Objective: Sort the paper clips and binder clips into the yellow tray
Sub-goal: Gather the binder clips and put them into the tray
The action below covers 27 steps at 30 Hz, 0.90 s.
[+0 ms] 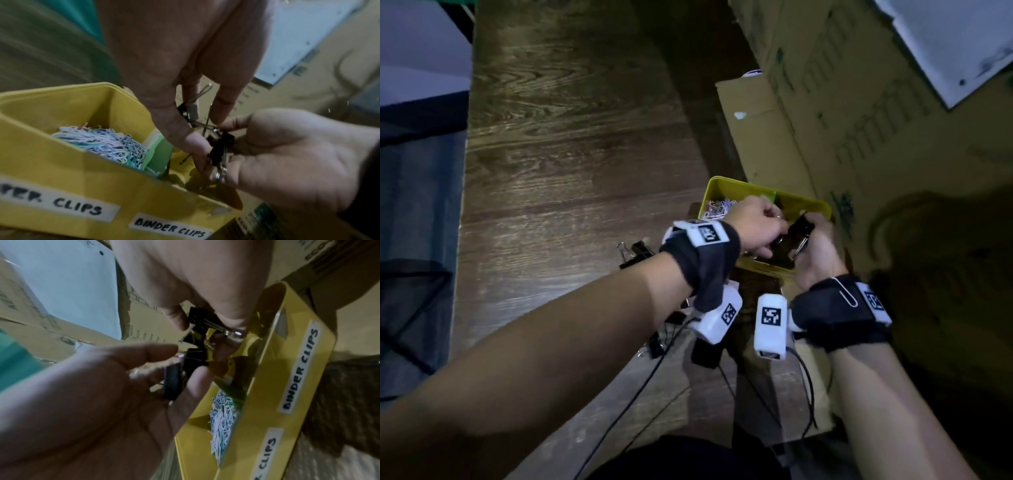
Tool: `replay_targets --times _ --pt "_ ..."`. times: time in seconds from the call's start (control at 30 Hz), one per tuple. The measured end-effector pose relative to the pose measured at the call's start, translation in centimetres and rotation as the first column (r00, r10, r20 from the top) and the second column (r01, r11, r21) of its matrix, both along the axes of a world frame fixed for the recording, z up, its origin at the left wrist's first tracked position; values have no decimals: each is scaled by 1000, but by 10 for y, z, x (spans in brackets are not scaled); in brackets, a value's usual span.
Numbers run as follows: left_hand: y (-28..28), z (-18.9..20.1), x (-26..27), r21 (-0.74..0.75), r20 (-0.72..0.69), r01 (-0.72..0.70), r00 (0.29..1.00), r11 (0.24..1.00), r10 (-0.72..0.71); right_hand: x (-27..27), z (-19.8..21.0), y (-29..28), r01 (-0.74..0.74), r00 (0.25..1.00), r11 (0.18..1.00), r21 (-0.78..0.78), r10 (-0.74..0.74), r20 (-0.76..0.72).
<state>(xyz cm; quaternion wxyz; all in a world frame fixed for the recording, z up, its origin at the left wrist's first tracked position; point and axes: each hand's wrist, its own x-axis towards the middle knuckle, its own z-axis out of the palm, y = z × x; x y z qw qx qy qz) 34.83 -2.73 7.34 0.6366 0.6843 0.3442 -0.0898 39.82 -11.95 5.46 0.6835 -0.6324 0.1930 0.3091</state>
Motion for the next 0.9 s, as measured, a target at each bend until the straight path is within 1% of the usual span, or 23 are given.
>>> replay_targets --times 0.07,0.13,0.17,0.27,0.33,0.37,0.4,0.43,0.47,0.5,0.53,0.57,0.6,0.63,0.67,0.7,0.73,0.77,0.8,0.83,0.87,0.9 --pt "-6 -5 11 157 -31 102 995 982 -98 6 -8 -2 -51 999 997 -51 51 -4" --pt "-9 -6 16 310 -69 201 980 929 -189 10 -13 -5 -76 997 990 -117 78 12" --pt "-10 -7 17 373 -67 226 974 900 -217 10 -14 -5 -88 995 987 -138 94 37" --pt "-13 -8 15 437 -34 285 953 853 -301 8 -18 -5 -94 988 977 -189 115 103" --pt "-14 -11 12 461 -24 332 932 823 -362 6 -20 -5 -71 990 976 -205 94 107" --pt "-14 -13 10 453 3 326 930 830 -367 5 -22 -6 -67 989 976 -209 93 116" --pt "-11 -14 6 417 54 293 937 860 -345 3 -23 -6 -69 984 973 -221 102 143" --pt "-7 -14 1 352 124 232 949 907 -291 0 -22 -6 -70 975 967 -246 119 189" --pt "-1 -14 -5 263 190 157 959 952 -210 -3 -20 -5 -60 958 961 -270 132 256" --pt "10 -14 -13 175 234 77 965 982 -117 -8 -15 -5 -51 930 961 -272 145 337" --pt "23 -14 -21 114 251 -4 968 993 -25 -15 -10 -4 -68 895 967 -247 168 413" --pt "39 -17 -31 100 248 -77 968 992 50 -22 -4 -4 -123 855 971 -206 209 475" --pt "57 -19 -43 130 232 -139 967 982 106 -30 1 -2 -216 810 960 -176 277 516" --pt "74 -22 -54 205 203 -182 969 962 140 -39 3 1 -329 761 930 -167 365 537" --pt "92 -25 -66 330 157 -185 978 926 139 -49 4 4 -443 702 880 -173 460 543" --pt "108 -31 -78 480 82 -129 991 868 102 -58 1 8 -550 628 810 -207 563 537" --pt "121 -38 -89 604 -26 -20 999 797 45 -66 -5 13 -652 523 709 -268 677 518" --pt "132 -44 -100 669 -160 125 987 732 -22 -73 -11 17 -739 372 565 -367 797 477" --pt "140 -52 -109 676 -297 280 950 681 -96 -79 -20 20 -783 178 378 -494 897 405" --pt "145 -58 -118 637 -426 417 891 648 -155 -85 -30 22 -769 -27 179 -614 950 311" --pt "147 -63 -125 583 -526 522 826 623 -199 -91 -41 23 -712 -193 12 -702 958 213" --pt "147 -67 -131 526 -595 590 770 613 -230 -95 -51 23 -645 -306 -107 -757 943 128"
